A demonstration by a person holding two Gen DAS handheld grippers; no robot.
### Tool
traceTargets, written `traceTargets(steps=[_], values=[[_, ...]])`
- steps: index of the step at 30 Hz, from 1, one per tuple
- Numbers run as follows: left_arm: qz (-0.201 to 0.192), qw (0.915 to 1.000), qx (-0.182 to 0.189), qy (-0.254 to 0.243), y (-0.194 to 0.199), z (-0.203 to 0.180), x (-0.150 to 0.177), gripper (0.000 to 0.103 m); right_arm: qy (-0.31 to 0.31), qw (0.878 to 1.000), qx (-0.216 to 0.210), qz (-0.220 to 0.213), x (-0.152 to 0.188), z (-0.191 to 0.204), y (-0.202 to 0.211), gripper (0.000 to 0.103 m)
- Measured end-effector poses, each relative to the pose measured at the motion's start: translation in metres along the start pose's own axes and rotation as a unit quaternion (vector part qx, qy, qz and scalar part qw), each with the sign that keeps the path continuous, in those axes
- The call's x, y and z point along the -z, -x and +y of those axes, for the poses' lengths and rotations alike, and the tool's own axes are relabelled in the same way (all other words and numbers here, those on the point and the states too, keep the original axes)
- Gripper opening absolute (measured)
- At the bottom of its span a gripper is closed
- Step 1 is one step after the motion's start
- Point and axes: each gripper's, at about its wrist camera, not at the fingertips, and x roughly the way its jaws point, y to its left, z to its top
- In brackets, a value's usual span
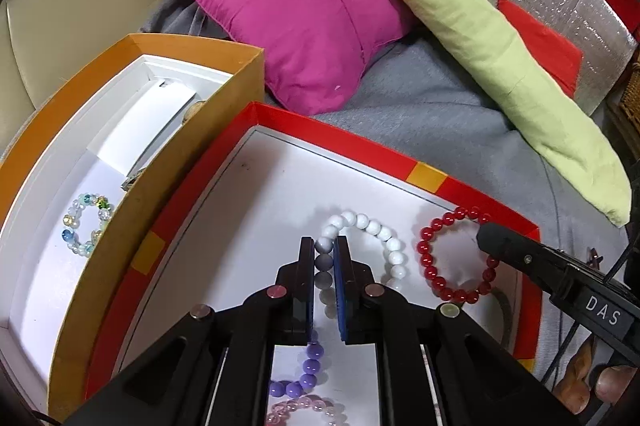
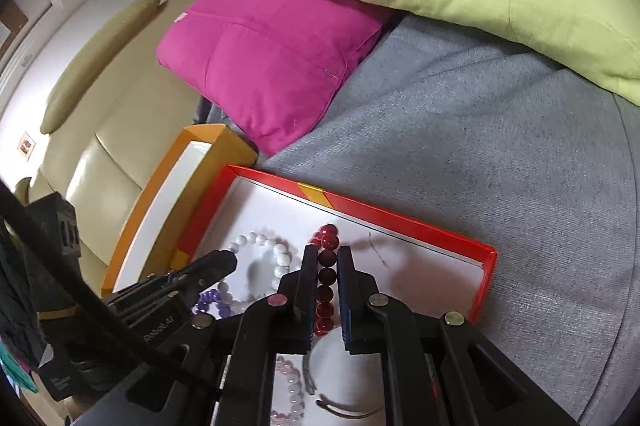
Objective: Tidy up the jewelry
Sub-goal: 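Open both tools to drop the white and red bracelets into the box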
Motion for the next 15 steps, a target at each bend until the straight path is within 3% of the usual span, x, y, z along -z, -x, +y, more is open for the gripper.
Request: traceTargets(steps=[15], values=[[-0.005,0.9995,-0.029,-0.009,0.0076,-0.0018,0.0011,0.01,0.019,0.999,0.022,0.017,0.0053,0.005,-0.0065,0.01]])
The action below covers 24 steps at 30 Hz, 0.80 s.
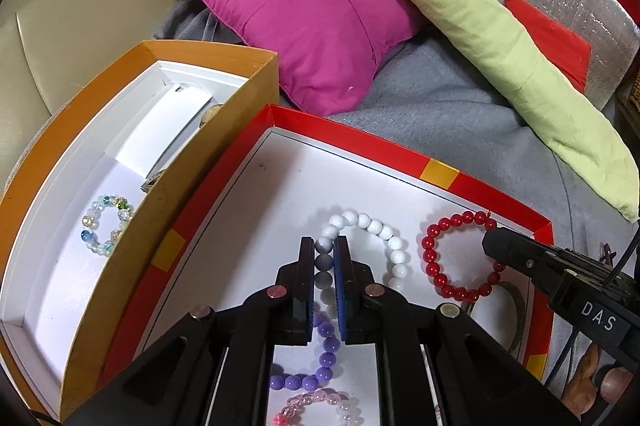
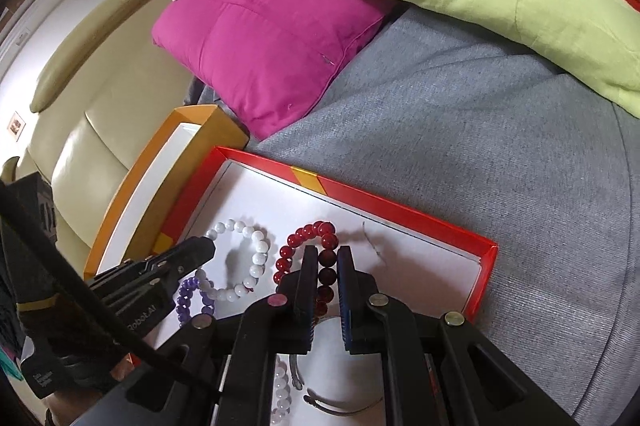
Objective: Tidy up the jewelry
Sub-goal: 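Open both tools to drop the white and red bracelets into the box, then move both open tools back toward the dark red and black hair ties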
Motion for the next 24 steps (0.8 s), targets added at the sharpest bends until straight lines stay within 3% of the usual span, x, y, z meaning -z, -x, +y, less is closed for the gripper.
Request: traceTargets(steps=[16,21,24], values=[[-0.004,0.9996,-0.025,-0.009,0.021,0.0,0.003,0.013,0.003,1.0,0.003,-0.002,0.003,0.005,0.023,0.013],[-0.022,0.9986,-0.047,0.014,0.041,0.007,0.005,0.054,-0.002,1.0,0.011,-0.019,0.007,0.002,0.05,0.014],[-0.041,0.997,-0.058,0.029,0.058,0.007,0.006,0.057,-0.009,0.999,0.019,-0.034,0.014,-0.005,0.071,0.032]])
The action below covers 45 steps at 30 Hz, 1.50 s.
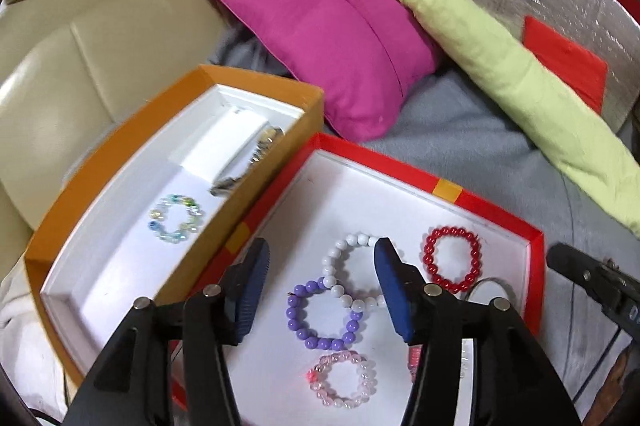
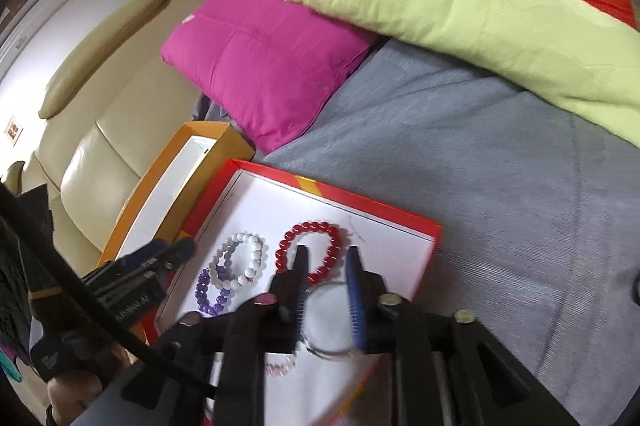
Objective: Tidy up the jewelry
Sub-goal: 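Move both open tools back toward the dark red and black hair ties, then grasp the dark red hair tie with the right tool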
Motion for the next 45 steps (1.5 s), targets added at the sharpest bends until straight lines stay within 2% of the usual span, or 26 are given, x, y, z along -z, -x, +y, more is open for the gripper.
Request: traceTargets(steps=[2,4,8,11,16,19,21,23,25,27,31,33,36,37,41,45], values=[[-0.009,0.9999,0.001,0.013,0.01,-0.002,-0.001,0.059,-0.005,1.0,0.006,-0.012,0.005,-0.007,0.015,0.061],[-0.021,0.9996,0.008,0.02,0.023,-0.01,0.0,0.062,-0.009,1.0,0.013,-0.024,0.011,-0.019,0.032,0.07],[-0.051,0.9984,0.025,0.01,0.048,-0.044,0.008,0.067,-0.024,0.999,0.02,-0.037,0.025,-0.049,0.062,0.07],[-0.062,0.9961,0.06,-0.015,0.061,-0.091,0.026,0.069,-0.035,0.998,0.035,-0.048,0.04,-0.082,0.088,0.07],[-0.037,0.9879,0.123,-0.087,0.055,-0.183,0.057,0.069,-0.088,0.991,0.068,-0.067,0.066,-0.155,0.13,0.07],[-0.008,0.9804,0.156,-0.121,0.044,-0.235,0.076,0.069,-0.139,0.983,0.1,-0.066,0.077,-0.209,0.146,0.07],[0.001,0.9766,0.168,-0.134,0.036,-0.256,0.085,0.069,-0.168,0.978,0.107,-0.061,0.08,-0.235,0.15,0.065],[0.003,0.9741,0.175,-0.144,0.026,-0.268,0.095,0.069,-0.19,0.973,0.116,-0.052,0.081,-0.258,0.148,0.052],[0.002,0.9734,0.167,-0.157,0.016,-0.271,0.103,0.069,-0.2,0.972,0.118,-0.044,0.075,-0.271,0.142,0.046],[0.01,0.9755,0.149,-0.162,0.008,-0.27,0.105,0.069,-0.202,0.971,0.12,-0.039,0.066,-0.277,0.133,0.044],[0.012,0.9776,0.157,-0.14,0.008,-0.264,0.1,0.069,-0.202,0.971,0.13,-0.02,0.041,-0.279,0.107,0.039],[0.012,0.978,0.163,-0.129,0.01,-0.258,0.096,0.069,-0.186,0.97,0.158,0.001,0.034,-0.277,0.09,0.032],[0.012,0.9782,0.167,-0.122,0.007,-0.258,0.096,0.069,-0.166,0.969,0.185,0.014,0.028,-0.272,0.08,0.009],[0.012,0.9783,0.168,-0.121,0.008,-0.257,0.096,0.069,-0.156,0.969,0.188,0.022,0.027,-0.27,0.079,0.005],[0.01,0.9783,0.169,-0.119,0.01,-0.257,0.096,0.069,-0.128,0.969,0.208,0.018,0.037,-0.262,0.093,0.005],[0.003,0.9783,0.165,-0.125,0.012,-0.259,0.099,0.069,-0.135,0.972,0.194,-0.016,0.063,-0.266,0.131,0.005]])
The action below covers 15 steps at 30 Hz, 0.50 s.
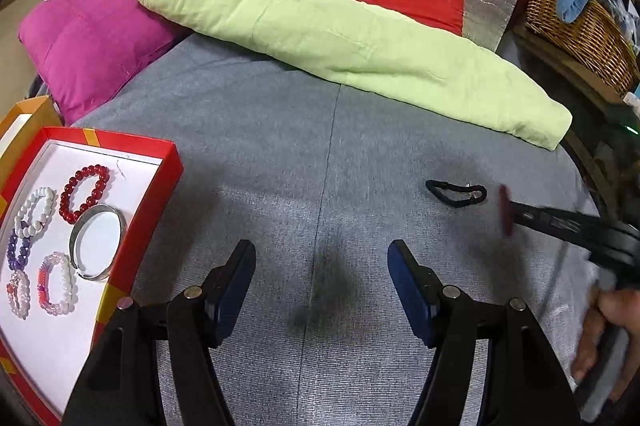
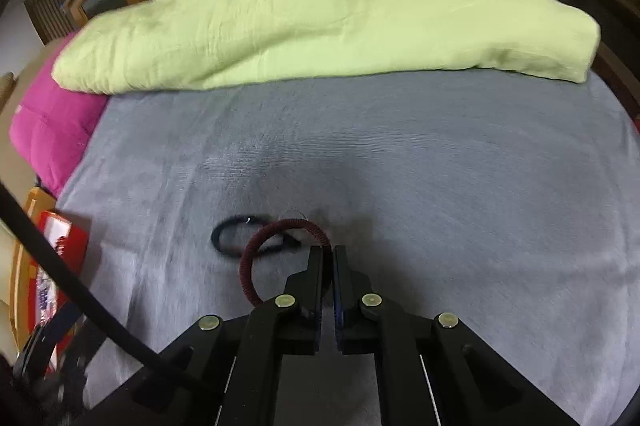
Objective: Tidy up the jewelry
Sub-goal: 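Grasp the dark red hair tie with the right tool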
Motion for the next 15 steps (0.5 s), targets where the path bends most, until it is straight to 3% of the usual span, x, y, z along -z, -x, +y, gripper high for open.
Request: traceTargets(steps=[3,10,15], values=[[-0.002,0.9999,-0.003,-0.011,-0.002,-0.006,0.002,0.069,-0.018,0.999,-0.023,-0.018,0.019,-0.019,0.023,0.005],[0.021,0.9994,0.015,-0.025,-0.018,-0.028,-0.007,0.069,-0.082,0.991,-0.093,-0.051,0.046,-0.057,0.035,0.005],[0.041,0.9986,0.029,-0.018,-0.043,-0.061,-0.037,0.069,-0.092,0.984,-0.138,-0.059,0.039,-0.059,0.034,0.005]])
